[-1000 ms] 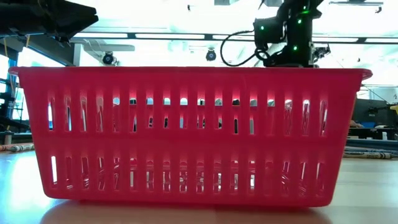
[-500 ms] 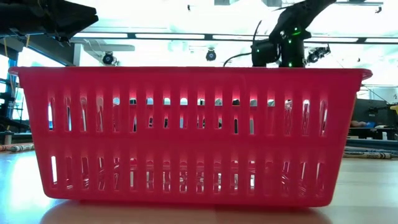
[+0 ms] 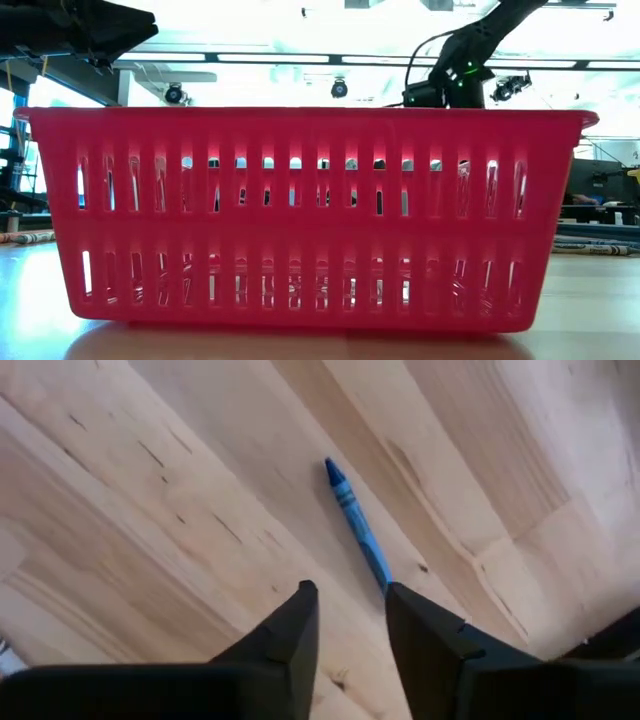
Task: Sort crayons
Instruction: Put the blue crayon into the red bin
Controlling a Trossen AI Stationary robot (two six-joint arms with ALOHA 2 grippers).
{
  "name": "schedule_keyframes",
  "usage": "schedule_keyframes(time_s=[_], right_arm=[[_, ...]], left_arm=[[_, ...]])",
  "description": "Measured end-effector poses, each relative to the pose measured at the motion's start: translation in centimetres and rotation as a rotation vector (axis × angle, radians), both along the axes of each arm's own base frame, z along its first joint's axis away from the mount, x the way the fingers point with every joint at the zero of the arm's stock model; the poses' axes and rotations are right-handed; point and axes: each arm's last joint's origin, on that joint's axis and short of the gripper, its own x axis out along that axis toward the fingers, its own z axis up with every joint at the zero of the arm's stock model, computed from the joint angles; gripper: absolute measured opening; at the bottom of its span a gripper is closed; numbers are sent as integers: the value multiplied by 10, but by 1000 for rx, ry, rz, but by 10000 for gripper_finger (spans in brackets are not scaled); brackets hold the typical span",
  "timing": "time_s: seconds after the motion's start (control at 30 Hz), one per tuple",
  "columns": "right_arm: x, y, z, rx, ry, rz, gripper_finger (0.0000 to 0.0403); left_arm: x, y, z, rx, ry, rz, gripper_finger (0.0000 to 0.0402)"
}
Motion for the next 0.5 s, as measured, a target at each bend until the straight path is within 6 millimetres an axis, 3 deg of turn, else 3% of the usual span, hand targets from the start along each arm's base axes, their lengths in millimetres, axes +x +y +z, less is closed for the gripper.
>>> schedule_keyframes(time_s=[0.2,0.5], right_arm=[[1,-1,0,-21,-3,-6,163],[1,-2,-5,-37,32,-48,163]], left_arm=[[0,0,0,0,0,0,117],[0,0,0,0,0,0,117]])
